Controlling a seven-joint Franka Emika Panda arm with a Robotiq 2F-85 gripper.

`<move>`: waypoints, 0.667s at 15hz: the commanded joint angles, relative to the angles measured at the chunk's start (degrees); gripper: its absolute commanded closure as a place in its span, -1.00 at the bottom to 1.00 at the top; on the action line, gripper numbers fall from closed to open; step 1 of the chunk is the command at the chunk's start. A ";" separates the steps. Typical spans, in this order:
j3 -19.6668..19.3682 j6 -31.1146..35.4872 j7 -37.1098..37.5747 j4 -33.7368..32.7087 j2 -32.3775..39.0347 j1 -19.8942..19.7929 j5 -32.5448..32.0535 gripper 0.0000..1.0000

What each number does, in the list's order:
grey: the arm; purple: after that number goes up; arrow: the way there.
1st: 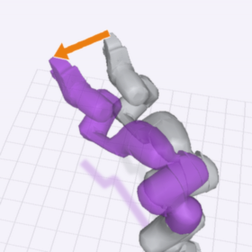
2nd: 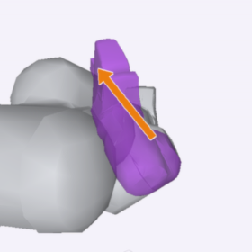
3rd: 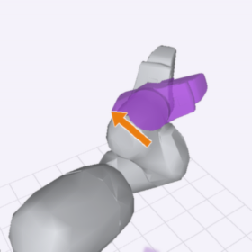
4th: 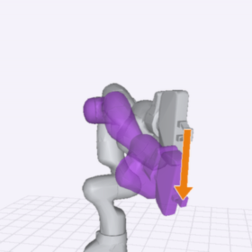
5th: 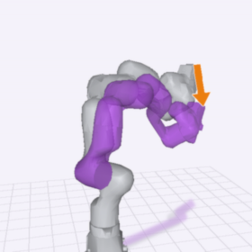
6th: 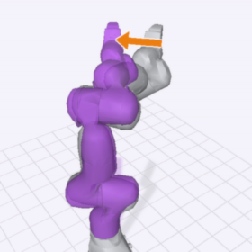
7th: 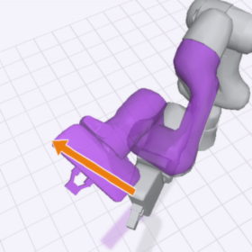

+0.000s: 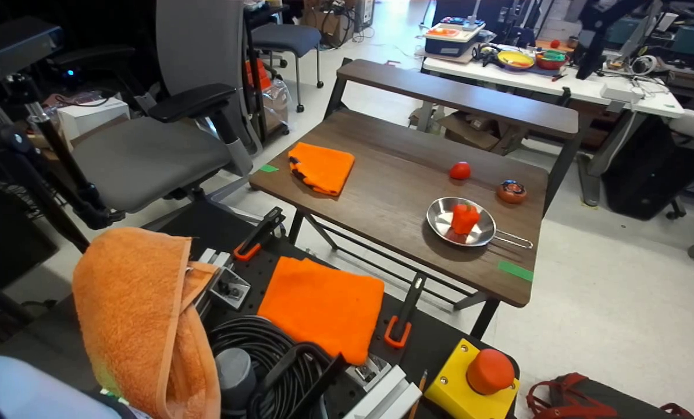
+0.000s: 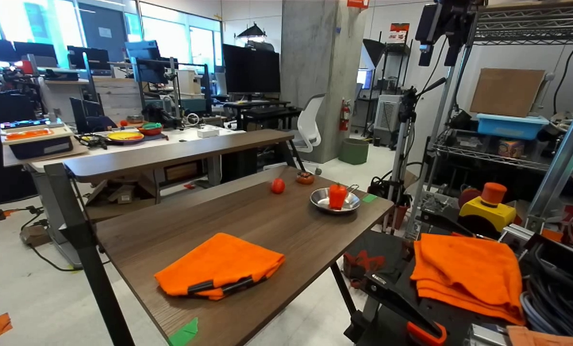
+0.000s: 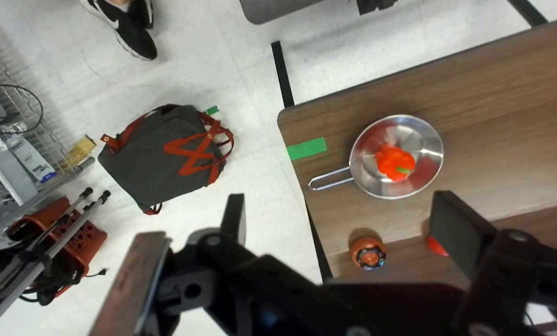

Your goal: Pick up the red bell pepper and put it on the table

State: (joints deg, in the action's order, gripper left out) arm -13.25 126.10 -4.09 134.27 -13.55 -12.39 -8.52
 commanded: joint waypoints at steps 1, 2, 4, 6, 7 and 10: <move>-1.97 10.23 -2.21 0.60 4.19 0.06 5.52 -1.00; -1.97 13.05 -2.69 1.03 5.26 0.33 6.85 -1.00; -1.26 17.80 -2.68 1.11 8.48 1.16 10.35 -1.00; -0.22 20.73 -2.30 0.09 12.42 2.23 13.87 -1.00; 0.45 21.66 -1.66 -0.62 14.38 2.66 15.11 -1.00; 2.85 23.49 -0.05 -3.72 21.20 3.76 19.20 -1.00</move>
State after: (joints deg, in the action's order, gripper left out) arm -12.43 147.30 -4.96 134.56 0.93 -9.31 6.55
